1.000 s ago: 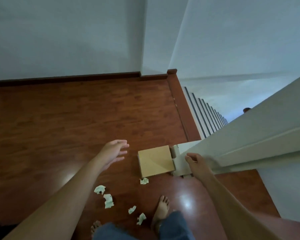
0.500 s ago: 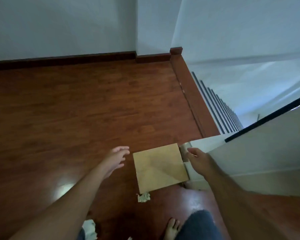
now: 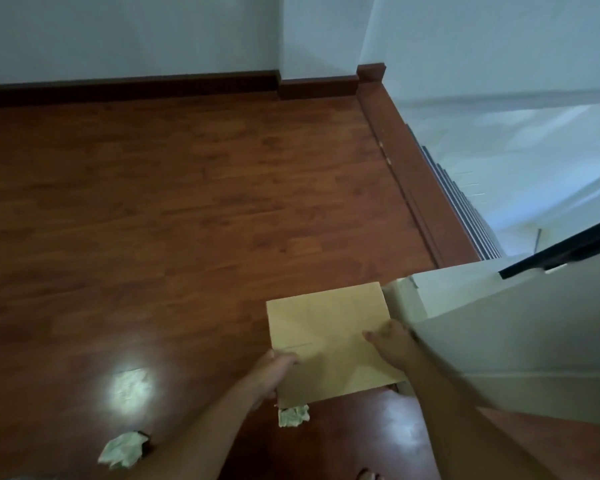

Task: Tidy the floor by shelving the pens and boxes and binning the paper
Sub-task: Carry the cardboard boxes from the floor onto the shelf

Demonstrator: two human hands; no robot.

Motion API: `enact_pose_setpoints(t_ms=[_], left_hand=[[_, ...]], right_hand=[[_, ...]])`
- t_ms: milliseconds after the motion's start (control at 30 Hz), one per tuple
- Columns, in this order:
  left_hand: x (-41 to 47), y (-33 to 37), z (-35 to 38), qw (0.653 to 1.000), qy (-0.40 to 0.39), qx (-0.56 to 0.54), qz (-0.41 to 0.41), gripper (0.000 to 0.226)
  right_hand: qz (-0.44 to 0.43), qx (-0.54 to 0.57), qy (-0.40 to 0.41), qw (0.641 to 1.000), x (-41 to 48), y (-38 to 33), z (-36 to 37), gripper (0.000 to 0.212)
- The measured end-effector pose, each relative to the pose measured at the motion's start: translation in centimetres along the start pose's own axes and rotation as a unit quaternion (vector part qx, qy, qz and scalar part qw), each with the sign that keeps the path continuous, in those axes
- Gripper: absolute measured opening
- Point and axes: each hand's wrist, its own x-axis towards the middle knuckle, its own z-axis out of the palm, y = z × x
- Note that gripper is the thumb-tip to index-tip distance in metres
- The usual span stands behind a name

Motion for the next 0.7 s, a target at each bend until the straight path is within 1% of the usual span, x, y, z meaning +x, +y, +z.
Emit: enact_pose_setpoints(t_ms=[33, 67, 100, 167, 200, 267, 300, 333, 433, 467, 500, 567, 600, 667, 700], left_hand=[[-0.1, -0.1, -0.4, 1.000, 0.009, -0.009, 0.004, 0.063], [-0.8, 0.1, -0.8, 1.000, 0.013, -0.016, 0.007, 0.064], [-1.5, 0.4, -1.4, 1.000, 0.021, -0.021, 0.012, 0.066], [-3.4, 0.9, -2.9, 0.999, 0.036, -0.035, 0.006, 0.069], [-6.2, 2.2, -3.2, 0.998, 0.042, -0.038, 0.006, 0.072], [-10.1, 3.6, -3.9, 0.997, 0.057, -0.047, -0.002, 0.076], [-12.6, 4.6, -4.1, 0.997, 0.059, -0.056, 0.007, 0.072], [-16.1, 6.0, -4.3, 0.996, 0.062, -0.062, 0.016, 0.064], [-26.1, 10.2, -5.1, 0.995, 0.070, -0.068, 0.031, 0.046], [-28.5, 11.1, -5.6, 0.994, 0.072, -0.069, 0.035, 0.040], [-30.2, 11.7, -6.3, 0.994, 0.074, -0.067, 0.041, 0.037], [-37.1, 14.6, -7.2, 0.992, 0.084, -0.072, 0.053, 0.040], [-40.3, 15.6, -7.6, 0.992, 0.086, -0.062, 0.063, 0.035], [-47.3, 17.9, -8.3, 0.990, 0.100, -0.061, 0.080, 0.016], [-50.3, 19.0, -8.7, 0.988, 0.113, -0.063, 0.088, 0.012]], right_hand=[[0.005, 0.034, -0.008, 0.999, 0.1, 0.7, 0.0, 0.116], [0.011, 0.070, -0.024, 0.997, 1.0, 1.9, 0.2, 0.127], [0.010, 0.087, -0.025, 0.996, -0.2, 1.2, -0.3, 0.128], [0.010, 0.085, -0.032, 0.996, -5.3, -2.5, -2.0, 0.115], [0.000, 0.085, -0.023, 0.996, -9.3, -5.8, -3.3, 0.108], [-0.001, 0.069, -0.007, 0.998, -13.2, -9.0, -5.2, 0.100], [-0.006, 0.065, 0.002, 0.998, -15.0, -10.5, -6.3, 0.095], [-0.011, 0.072, 0.013, 0.997, -17.1, -11.8, -7.7, 0.085], [-0.038, 0.134, 0.033, 0.990, -23.8, -15.8, -12.6, 0.049], [-0.048, 0.148, 0.043, 0.987, -25.6, -16.8, -13.8, 0.048], [-0.050, 0.154, 0.053, 0.985, -27.2, -17.6, -14.9, 0.054], [-0.039, 0.173, 0.060, 0.982, -31.1, -19.3, -18.4, 0.072], [-0.045, 0.180, 0.062, 0.981, -32.8, -19.7, -19.7, 0.075], [-0.061, 0.193, 0.066, 0.977, -38.4, -22.0, -23.0, 0.076], [-0.069, 0.205, 0.074, 0.974, -41.8, -23.8, -24.8, 0.076]])
